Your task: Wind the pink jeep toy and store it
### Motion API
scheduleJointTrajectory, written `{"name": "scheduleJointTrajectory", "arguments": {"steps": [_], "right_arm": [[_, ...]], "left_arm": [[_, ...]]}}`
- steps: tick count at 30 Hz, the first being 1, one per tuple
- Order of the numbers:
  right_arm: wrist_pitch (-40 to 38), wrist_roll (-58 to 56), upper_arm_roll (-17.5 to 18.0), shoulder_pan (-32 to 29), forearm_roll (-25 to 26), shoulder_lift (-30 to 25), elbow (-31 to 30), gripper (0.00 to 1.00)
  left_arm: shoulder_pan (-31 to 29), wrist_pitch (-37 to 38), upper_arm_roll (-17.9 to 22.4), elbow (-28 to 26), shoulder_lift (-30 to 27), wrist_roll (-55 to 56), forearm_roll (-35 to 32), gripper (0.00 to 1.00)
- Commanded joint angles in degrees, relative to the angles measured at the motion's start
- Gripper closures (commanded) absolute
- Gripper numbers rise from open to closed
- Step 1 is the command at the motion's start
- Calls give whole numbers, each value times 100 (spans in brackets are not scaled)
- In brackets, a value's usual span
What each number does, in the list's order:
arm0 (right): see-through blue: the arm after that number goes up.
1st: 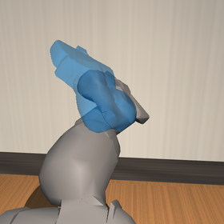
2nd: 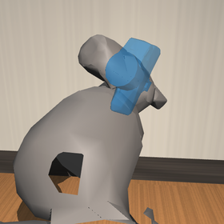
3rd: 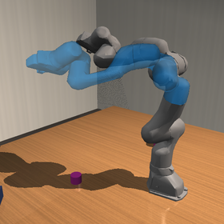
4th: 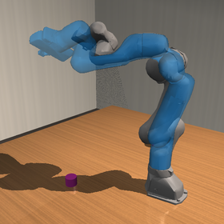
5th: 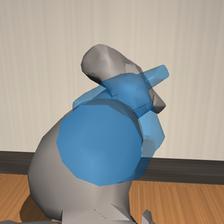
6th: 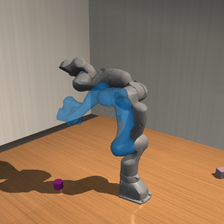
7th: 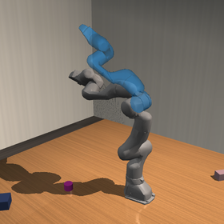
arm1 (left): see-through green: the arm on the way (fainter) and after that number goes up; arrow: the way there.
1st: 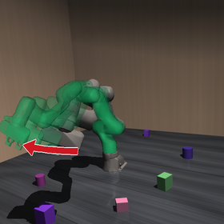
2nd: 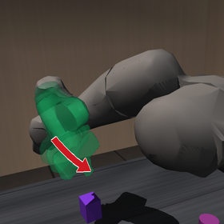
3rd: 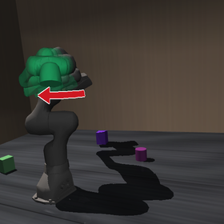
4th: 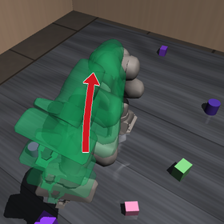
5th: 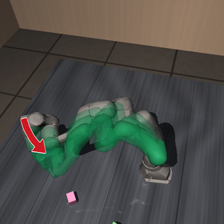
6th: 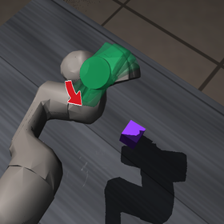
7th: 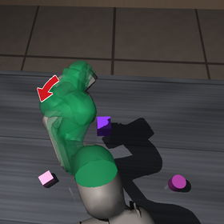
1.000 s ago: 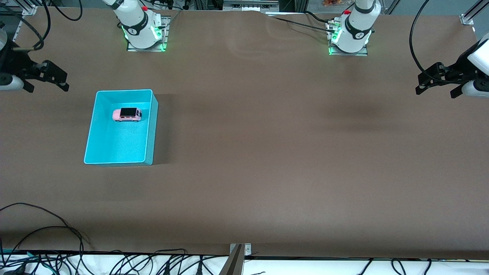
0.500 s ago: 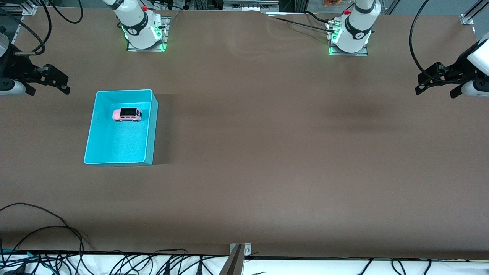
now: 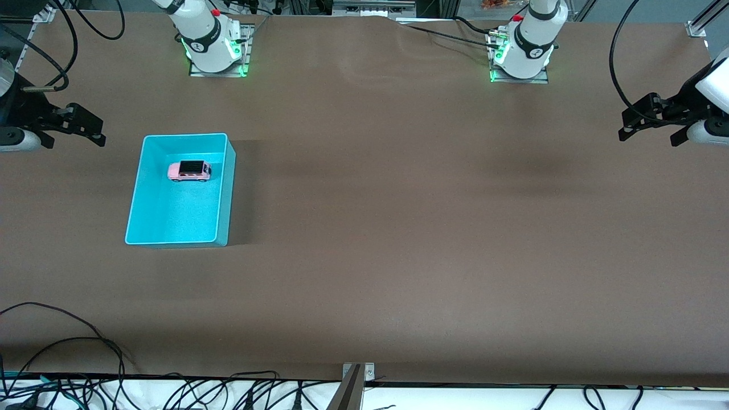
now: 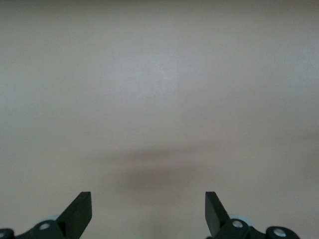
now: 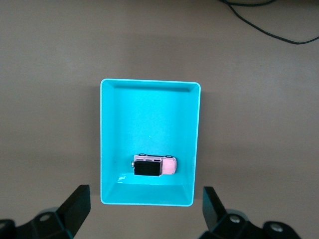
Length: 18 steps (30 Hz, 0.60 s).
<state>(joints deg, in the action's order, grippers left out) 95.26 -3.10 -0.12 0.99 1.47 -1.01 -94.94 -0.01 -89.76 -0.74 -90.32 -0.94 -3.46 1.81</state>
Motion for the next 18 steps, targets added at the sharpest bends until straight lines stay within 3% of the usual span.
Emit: {"name": "scheduleJointTrajectory", "arguments": {"steps": [1, 18], "right_arm": [[-140, -42, 3, 15, 20, 40, 152, 0], [-157, -42, 3, 15, 20, 31, 143, 0]], "left_arm": [[27, 90, -49, 173, 59, 91, -102, 0], [-17, 73, -58, 181, 68, 65, -110, 0]]}}
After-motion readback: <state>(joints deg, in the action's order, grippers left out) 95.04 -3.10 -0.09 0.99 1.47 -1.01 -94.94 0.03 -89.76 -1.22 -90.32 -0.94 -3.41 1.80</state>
